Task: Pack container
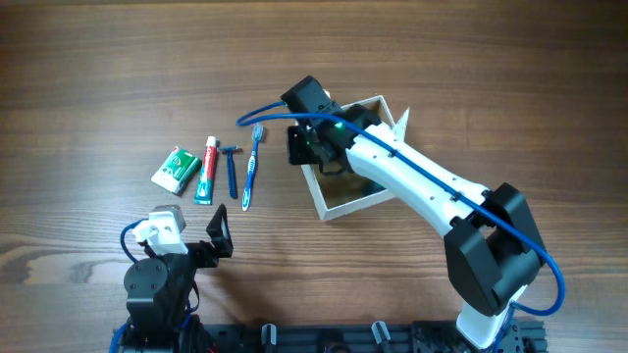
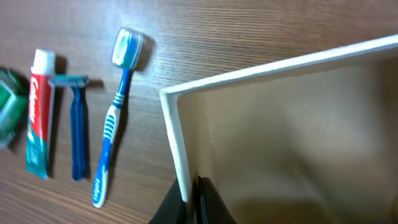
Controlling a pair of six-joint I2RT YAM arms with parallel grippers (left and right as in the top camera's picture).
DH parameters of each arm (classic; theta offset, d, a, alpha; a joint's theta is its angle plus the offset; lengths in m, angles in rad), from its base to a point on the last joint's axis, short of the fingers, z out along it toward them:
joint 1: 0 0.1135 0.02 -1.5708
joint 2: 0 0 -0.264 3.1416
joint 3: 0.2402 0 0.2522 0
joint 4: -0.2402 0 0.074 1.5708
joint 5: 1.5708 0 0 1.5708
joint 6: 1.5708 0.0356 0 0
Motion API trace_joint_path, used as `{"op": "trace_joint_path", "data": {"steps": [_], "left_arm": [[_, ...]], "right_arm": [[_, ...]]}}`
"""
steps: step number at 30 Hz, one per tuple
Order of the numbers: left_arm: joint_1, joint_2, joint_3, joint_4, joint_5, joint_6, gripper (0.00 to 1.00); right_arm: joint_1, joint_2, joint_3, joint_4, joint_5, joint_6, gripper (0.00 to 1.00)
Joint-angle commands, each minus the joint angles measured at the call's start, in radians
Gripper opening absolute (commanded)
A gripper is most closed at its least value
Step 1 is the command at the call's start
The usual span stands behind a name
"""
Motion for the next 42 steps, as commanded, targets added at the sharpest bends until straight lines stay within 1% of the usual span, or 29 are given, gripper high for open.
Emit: {"op": "trace_joint_path", "data": {"steps": [1, 6, 10, 11, 12, 14, 15, 16, 18, 19, 22, 24, 27, 32, 35, 38, 39, 40, 41, 42], "left_arm": [[0.006, -0.007, -0.009, 0.000, 0.023, 0.008, 1.00], [0.006, -0.007, -0.009, 0.000, 0.023, 0.009, 1.00], [0.006, -0.007, -0.009, 0.000, 0.023, 0.008, 1.00], [0.006, -0.007, -0.009, 0.000, 0.023, 0.009, 1.00], [0.006, -0.007, -0.009, 0.000, 0.023, 0.009, 1.00], [0.006, -0.007, -0.009, 0.000, 0.023, 0.008, 1.00], [0.006, -0.007, -0.009, 0.000, 0.023, 0.008, 1.00], [0.006, -0.007, -0.009, 0.000, 0.023, 0.009, 1.00], [0.006, -0.007, -0.009, 0.000, 0.023, 0.009, 1.00], [0.006, -0.007, -0.009, 0.000, 0.023, 0.009, 1.00], [0.006, -0.007, -0.009, 0.000, 0.023, 0.008, 1.00], [0.006, -0.007, -0.009, 0.000, 0.023, 0.009, 1.00], [0.006, -0.007, -0.009, 0.000, 0.023, 0.009, 1.00], [0.006, -0.007, -0.009, 0.000, 0.023, 0.009, 1.00], [0.006, -0.007, -0.009, 0.000, 0.023, 0.008, 1.00], [0.006, -0.007, -0.009, 0.000, 0.023, 0.009, 1.00], [0.006, -0.007, -0.009, 0.000, 0.023, 0.009, 1.00], [0.006, -0.007, -0.009, 0.000, 0.023, 0.008, 1.00], [0.006, -0.007, -0.009, 0.000, 0.023, 0.008, 1.00], [0.006, -0.007, -0.009, 0.000, 0.023, 0.009, 1.00]], "right_arm": [[0.002, 0.009, 0.005, 0.008, 0.019, 0.237, 0.04], [0.002, 0.009, 0.005, 0.063, 0.031, 0.229, 0.04], [0.002, 0.009, 0.005, 0.097, 0.037, 0.100, 0.05], [0.001, 0.009, 0.005, 0.097, 0.040, 0.088, 0.05], [0.001, 0.009, 0.005, 0.095, 0.045, 0.065, 0.10], [0.001, 0.009, 0.005, 0.093, 0.051, 0.037, 0.28], [0.001, 0.009, 0.005, 0.095, 0.053, 0.024, 0.35], [0.001, 0.009, 0.005, 0.095, 0.066, 0.024, 0.50], [0.000, 0.009, 0.005, 0.108, 0.078, 0.010, 0.53], [-0.001, 0.009, 0.005, 0.126, 0.078, -0.026, 0.55], [-0.004, -0.005, 0.005, 0.184, 0.078, -0.126, 0.55], [-0.004, -0.029, 0.009, 0.188, 0.078, -0.154, 0.55], [-0.004, -0.102, 0.024, 0.146, 0.078, -0.159, 0.56], [-0.024, -0.247, 0.024, 0.046, 0.104, -0.158, 0.60], [-0.103, -0.359, 0.024, -0.039, 0.103, -0.146, 0.65], [-0.246, -0.476, 0.024, -0.112, 0.080, -0.126, 0.82], [-0.332, -0.517, 0.024, -0.149, 0.057, -0.125, 0.87], [-0.403, -0.541, 0.024, -0.178, 0.037, -0.120, 0.97], [-0.459, -0.554, 0.024, -0.201, 0.018, -0.103, 1.00], [-0.535, -0.563, 0.024, -0.235, -0.010, -0.079, 1.00]]}}
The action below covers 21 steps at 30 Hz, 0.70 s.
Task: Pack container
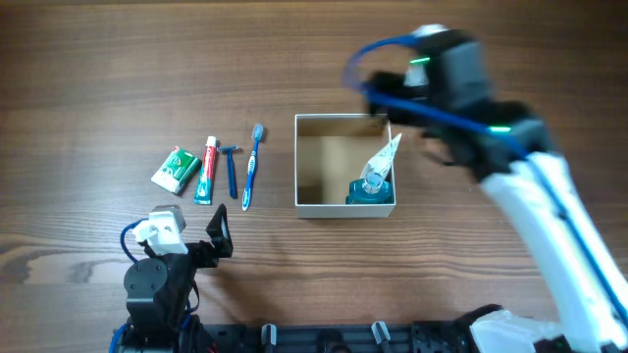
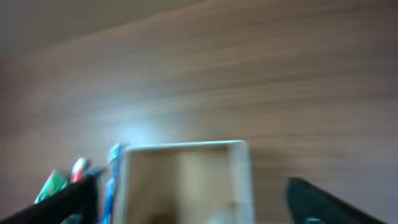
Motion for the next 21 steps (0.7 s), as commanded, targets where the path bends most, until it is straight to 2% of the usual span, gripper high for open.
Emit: {"op": "trace_joint_path", "data": {"steps": [1, 4, 7, 8, 10, 13, 18, 21], "left_arm": [[0.006, -0.007, -0.009, 0.000, 0.022, 0.008, 1.00], [0.006, -0.007, -0.009, 0.017, 0.035, 0.008, 1.00], [0.005, -0.007, -0.009, 0.006, 0.172, -0.016, 1.00], [0.005, -0.007, -0.009, 0.021, 0.172, -0.021, 1.00], [0.005, -0.006, -0.008, 0.087, 0.202, -0.115, 1.00], [0.005, 0.021, 0.038, 0.082, 0.188, -0.204, 1.00], [0.005, 0.264, 0.293, -0.072, 0.026, -0.195, 1.00], [0.006, 0.518, 0.525, -0.179, -0.048, -0.101, 1.00]], "right_arm": [[-0.229, -0.056, 0.019, -0.078, -0.087, 0.061, 1.00], [-0.407, -0.047, 0.019, -0.138, -0.188, 0.081, 1.00], [-0.513, -0.040, 0.018, -0.180, -0.214, 0.108, 1.00], [-0.526, -0.040, 0.014, -0.185, -0.213, 0.106, 1.00], [-0.534, -0.040, 0.011, -0.198, -0.213, 0.106, 1.00], [-0.534, -0.040, 0.011, -0.199, -0.214, 0.106, 1.00], [-0.534, -0.040, 0.011, -0.198, -0.213, 0.106, 1.00], [-0.534, -0.040, 0.011, -0.198, -0.213, 0.106, 1.00]]}}
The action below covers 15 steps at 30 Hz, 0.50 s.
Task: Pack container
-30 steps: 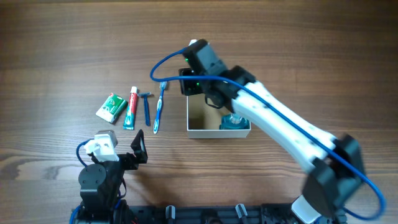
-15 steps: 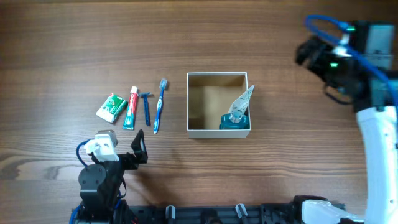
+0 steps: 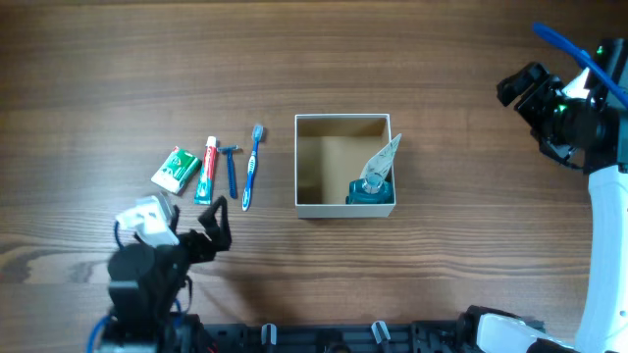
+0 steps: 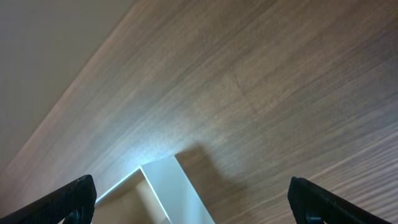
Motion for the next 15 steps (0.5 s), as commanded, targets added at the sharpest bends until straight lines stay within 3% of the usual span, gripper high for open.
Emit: {"op": "trace_joint_path", "data": {"steps": [1, 4, 6, 9, 15], "left_arm": [[0.006, 0.287, 0.283, -0.081, -0.117, 0.101, 1.00], [0.013, 0.555, 0.484, -0.146, -0.252, 0.215, 1.00], [0.035, 0.694, 0.549, -0.150, -0.343, 0.215, 1.00], [0.045, 0.821, 0.573, -0.170, -0.347, 0.210, 1.00], [0.061, 0.962, 0.573, -0.238, -0.386, 0.335, 1.00]], "right_arm": [[0.000, 0.004, 0.003, 0.000, -0.018, 0.011, 1.00], [0.000, 0.004, 0.003, 0.000, -0.018, 0.011, 1.00], [-0.001, 0.004, 0.003, 0.000, -0.018, 0.011, 1.00], [0.000, 0.004, 0.003, 0.000, -0.018, 0.011, 1.00], [0.000, 0.004, 0.003, 0.000, -0.018, 0.011, 1.00]]}}
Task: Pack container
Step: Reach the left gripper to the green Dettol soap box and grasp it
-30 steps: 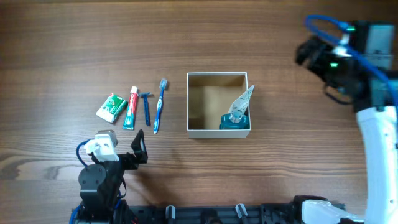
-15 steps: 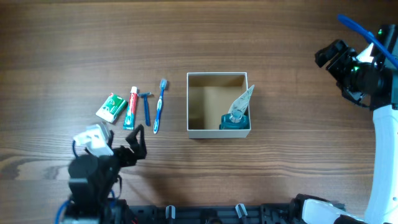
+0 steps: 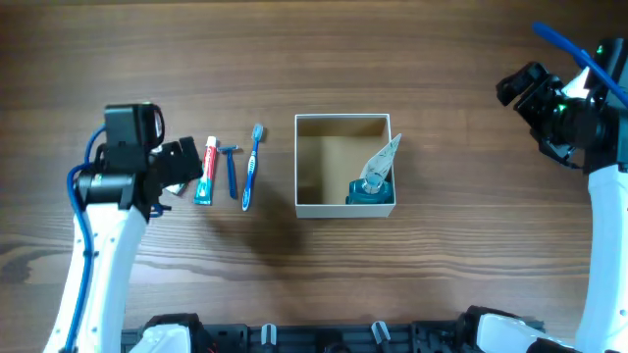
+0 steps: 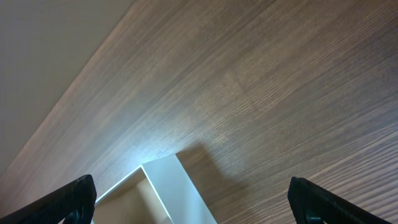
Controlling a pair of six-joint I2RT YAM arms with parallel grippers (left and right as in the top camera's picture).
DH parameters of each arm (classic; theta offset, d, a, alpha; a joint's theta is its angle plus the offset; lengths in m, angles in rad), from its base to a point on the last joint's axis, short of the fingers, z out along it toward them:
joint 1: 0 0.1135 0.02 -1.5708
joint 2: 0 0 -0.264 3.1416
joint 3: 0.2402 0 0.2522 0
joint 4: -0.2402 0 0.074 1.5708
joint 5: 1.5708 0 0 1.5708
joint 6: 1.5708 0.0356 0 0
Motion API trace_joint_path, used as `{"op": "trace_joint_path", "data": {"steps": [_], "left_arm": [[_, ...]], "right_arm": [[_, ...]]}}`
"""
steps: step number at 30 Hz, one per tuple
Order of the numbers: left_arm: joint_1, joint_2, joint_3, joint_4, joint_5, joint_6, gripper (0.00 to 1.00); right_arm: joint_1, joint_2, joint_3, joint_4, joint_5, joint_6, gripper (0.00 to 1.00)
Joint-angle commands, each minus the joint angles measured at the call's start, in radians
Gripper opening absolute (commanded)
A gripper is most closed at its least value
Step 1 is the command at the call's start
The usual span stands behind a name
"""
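The white open box stands mid-table with a teal bottle and its pale pointed top in the near right corner. To its left lie a blue toothbrush, a blue razor and a red-and-green toothpaste tube. My left gripper hangs over the spot left of the toothpaste and covers what lies there; its jaws are not clear from above. My right gripper is at the far right, well away from the box. In the right wrist view that gripper is wide open, with one box corner between the fingers.
Dark wooden table. The left arm's white link runs from the near left edge up to the toiletries. The right arm's blue cable loops at the far right edge.
My left arm has moved from the near edge of the table up to the left end of the toiletries row, over where the green packet lay. The right arm has not moved.
My right gripper was shut on the left wall of the box, which stood askew. Then the box stood square and the gripper was open behind it. Then the right arm was at the far right, left arm still near; now the left gripper covers the green packet.
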Motion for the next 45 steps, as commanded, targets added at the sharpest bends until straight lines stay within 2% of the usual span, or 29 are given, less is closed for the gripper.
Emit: {"op": "trace_joint_path", "data": {"steps": [1, 4, 8, 15, 16, 22, 26, 28, 30, 33, 36, 37, 39, 42, 45], "left_arm": [[0.030, 0.052, 0.012, -0.006, -0.051, 0.124, 1.00], [0.073, 0.097, 0.012, 0.001, -0.034, 0.253, 1.00], [0.152, 0.192, 0.012, 0.028, 0.143, 0.417, 1.00], [0.181, 0.371, 0.013, 0.118, 0.143, 0.546, 1.00], [0.178, 0.440, 0.013, 0.131, 0.155, 0.618, 0.96], [0.177, 0.503, 0.013, 0.176, 0.151, 0.726, 0.91], [0.177, 0.540, 0.013, 0.214, 0.150, 0.728, 0.91], [0.177, 0.563, 0.012, 0.222, 0.150, 0.751, 0.87], [0.177, 0.587, 0.013, 0.229, 0.150, 0.749, 0.87], [0.177, 0.592, 0.013, 0.243, 0.145, 0.696, 0.77], [0.177, 0.580, 0.015, 0.273, 0.105, 0.507, 0.67], [0.177, 0.573, 0.017, 0.278, 0.105, 0.446, 0.57], [0.177, 0.557, 0.027, 0.275, 0.106, 0.337, 0.50], [0.176, 0.503, 0.043, 0.247, 0.114, 0.220, 0.39], [0.174, 0.401, 0.084, 0.161, 0.166, 0.140, 0.32]], "right_arm": [[0.000, 0.002, 0.003, 0.000, -0.013, 0.008, 1.00], [0.000, 0.002, 0.003, 0.000, -0.013, 0.008, 1.00], [0.000, 0.002, 0.003, 0.000, -0.013, 0.008, 1.00], [0.000, 0.002, 0.003, 0.001, -0.013, 0.008, 1.00], [0.000, 0.002, 0.003, 0.002, -0.013, 0.008, 1.00], [0.000, 0.002, 0.003, 0.003, -0.013, 0.008, 1.00], [0.000, 0.002, 0.003, 0.003, -0.013, 0.008, 1.00], [0.000, 0.002, 0.003, 0.003, -0.013, 0.008, 1.00], [-0.001, 0.002, 0.003, 0.003, -0.013, 0.008, 1.00], [-0.001, 0.002, 0.003, 0.003, -0.013, 0.008, 1.00], [0.000, 0.002, 0.003, 0.003, -0.013, 0.008, 1.00], [0.000, 0.002, 0.003, 0.003, -0.013, 0.008, 1.00], [0.000, 0.002, 0.003, 0.003, -0.013, 0.008, 1.00], [0.000, 0.002, 0.003, 0.003, -0.013, 0.008, 1.00], [0.000, 0.002, 0.003, 0.003, -0.013, 0.008, 1.00]]}}
